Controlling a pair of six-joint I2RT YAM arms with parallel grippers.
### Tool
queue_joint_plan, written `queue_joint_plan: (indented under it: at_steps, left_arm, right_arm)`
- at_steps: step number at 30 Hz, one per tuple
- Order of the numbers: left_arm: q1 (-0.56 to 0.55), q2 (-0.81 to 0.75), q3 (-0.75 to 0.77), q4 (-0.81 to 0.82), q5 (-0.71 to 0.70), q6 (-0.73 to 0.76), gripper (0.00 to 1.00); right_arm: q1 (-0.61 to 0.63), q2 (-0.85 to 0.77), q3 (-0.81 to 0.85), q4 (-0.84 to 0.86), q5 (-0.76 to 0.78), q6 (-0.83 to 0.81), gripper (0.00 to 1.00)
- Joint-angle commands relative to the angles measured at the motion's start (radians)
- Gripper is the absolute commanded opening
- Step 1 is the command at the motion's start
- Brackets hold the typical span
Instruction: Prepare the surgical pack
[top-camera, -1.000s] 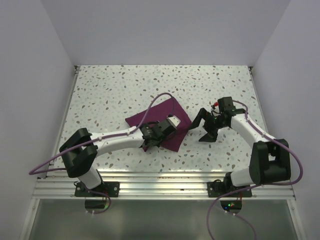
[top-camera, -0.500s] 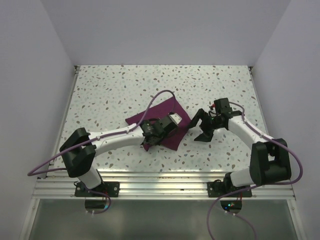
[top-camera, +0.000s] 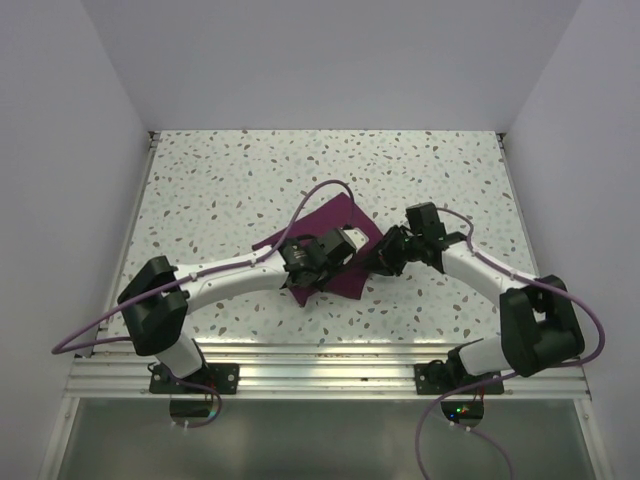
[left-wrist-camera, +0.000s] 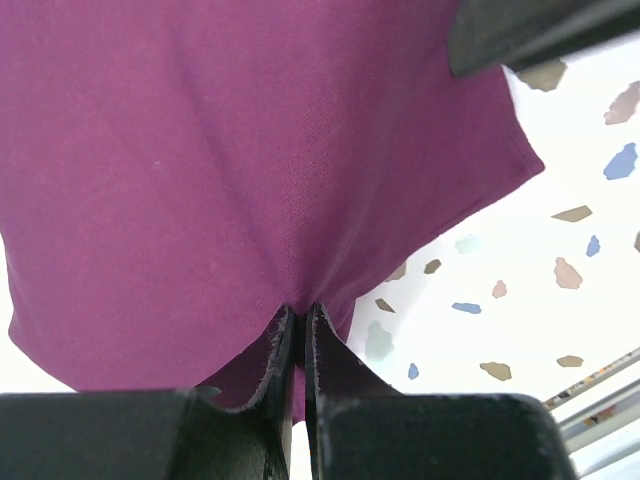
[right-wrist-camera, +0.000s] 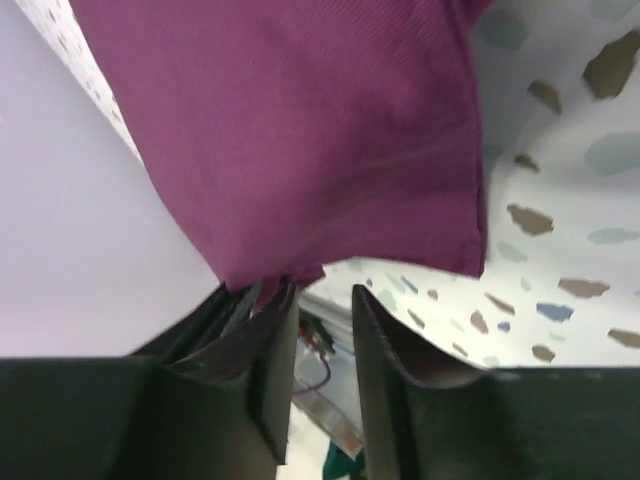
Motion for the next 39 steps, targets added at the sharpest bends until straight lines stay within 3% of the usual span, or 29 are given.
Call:
queue_joint_plan:
  at_steps: [1, 5, 11, 18, 33, 39]
  left_arm:
    - [0.001, -0.055, 0.037, 0.011, 0.067, 0.004, 0.00]
    - [0.000, -0.061, 0.030, 0.018, 0.118, -0.006, 0.00]
    - [0.001, -0.067, 0.044, 0.028, 0.161, -0.016, 0.00]
    - [0.001, -0.084, 0.027, 0.046, 0.194, -0.042, 0.00]
    - [0.001, -0.078, 0.053, 0.032, 0.218, -0.018, 0.00]
    - [0.001, -0.069, 0.062, 0.029, 0.228, -0.013, 0.00]
  right_arm:
    - [0.011, -0.023, -0.032, 0.091, 0.091, 0.078, 0.28]
    - [0.063, -0.031, -0.069, 0.166, 0.160, 0.120, 0.15]
    - [0.149, -0.041, -0.101, 0.269, 0.275, 0.153, 0.09]
    - [0.177, -0.003, -0.097, 0.303, 0.297, 0.150, 0.06]
    - [0.267, 0.095, -0.136, 0.657, 0.350, 0.224, 0.04]
    - [0.281, 0.155, -0.115, 0.596, 0.375, 0.190, 0.10]
